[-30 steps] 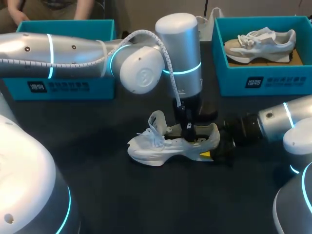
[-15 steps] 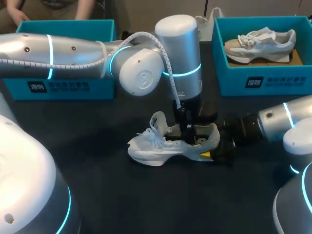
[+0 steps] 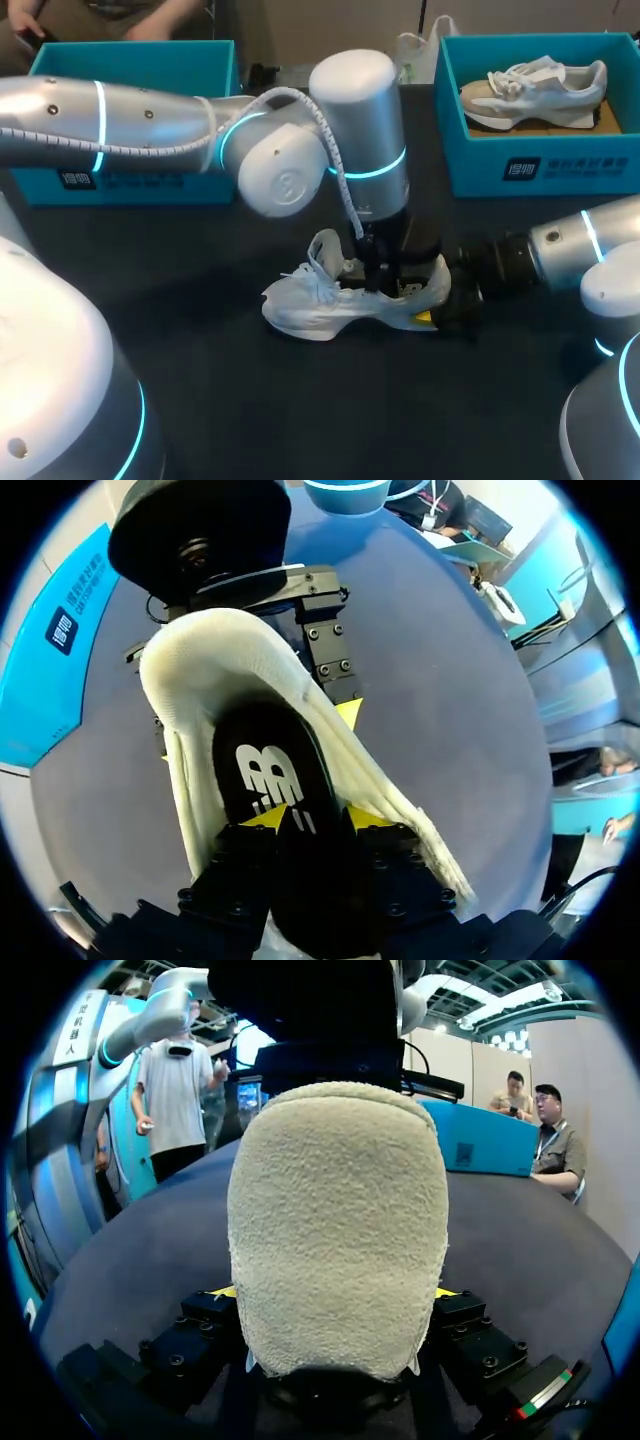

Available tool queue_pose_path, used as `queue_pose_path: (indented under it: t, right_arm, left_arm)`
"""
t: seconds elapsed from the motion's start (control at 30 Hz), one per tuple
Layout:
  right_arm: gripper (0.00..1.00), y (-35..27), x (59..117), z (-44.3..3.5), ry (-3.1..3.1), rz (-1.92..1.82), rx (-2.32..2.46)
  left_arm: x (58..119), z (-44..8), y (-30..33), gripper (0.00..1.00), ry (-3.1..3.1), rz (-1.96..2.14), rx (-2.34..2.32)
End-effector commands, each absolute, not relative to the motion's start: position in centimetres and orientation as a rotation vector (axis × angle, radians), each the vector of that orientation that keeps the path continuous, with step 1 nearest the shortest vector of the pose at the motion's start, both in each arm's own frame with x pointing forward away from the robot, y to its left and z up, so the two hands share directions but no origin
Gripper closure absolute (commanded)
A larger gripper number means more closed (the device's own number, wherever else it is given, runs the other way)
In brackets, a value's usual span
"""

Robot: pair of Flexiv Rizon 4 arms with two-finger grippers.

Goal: Take the shoe out of the shoebox, open the shoe tongue, remove and reinsert the insole, then place the shoe into the shoebox

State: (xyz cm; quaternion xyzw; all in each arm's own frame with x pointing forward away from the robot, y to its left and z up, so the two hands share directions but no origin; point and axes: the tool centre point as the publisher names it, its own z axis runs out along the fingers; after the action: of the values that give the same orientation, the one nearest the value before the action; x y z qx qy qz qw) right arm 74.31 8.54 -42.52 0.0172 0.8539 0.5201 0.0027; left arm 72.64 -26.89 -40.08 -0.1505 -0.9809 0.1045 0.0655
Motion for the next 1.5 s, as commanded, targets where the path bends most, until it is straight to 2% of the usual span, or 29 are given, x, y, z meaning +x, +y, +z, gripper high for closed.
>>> queue_pose_path:
  t: [0.03,0.1,0.17,0.2,0.5,1.03,1.5]
  right_arm:
    - [1.0,8.8,74.5,-43.3,2.678,1.628,0.056]
    - [1.0,8.8,74.5,-43.3,2.678,1.628,0.056]
    - [1.0,8.8,74.5,-43.3,2.678,1.628,0.056]
    - [1.0,8.8,74.5,-43.3,2.678,1.628,0.056]
    - [1.0,8.8,74.5,-43.3,2.678,1.628,0.056]
    - [1.0,8.8,74.5,-43.3,2.678,1.628,0.056]
    - [1.0,8.8,74.5,-43.3,2.678,1.628,0.056]
  left_arm:
    - [72.2,-40.6,-26.7,0.67,-2.984,0.328,-0.465]
    - [72.4,-40.9,-26.9,0.75,-2.996,0.32,-0.471]
    - [72.6,-41.2,-27.0,0.89,-3.018,0.306,-0.478]
    - [72.7,-41.4,-27.1,1.0,-3.012,0.304,-0.48]
    - [72.9,-40.9,-26.8,1.0,-3.008,0.29,-0.485]
    - [72.4,-36.2,-24.3,1.0,-2.9,0.36,-0.43]
    - [72.0,-35.5,-22.9,1.0,-2.852,0.404,-0.386]
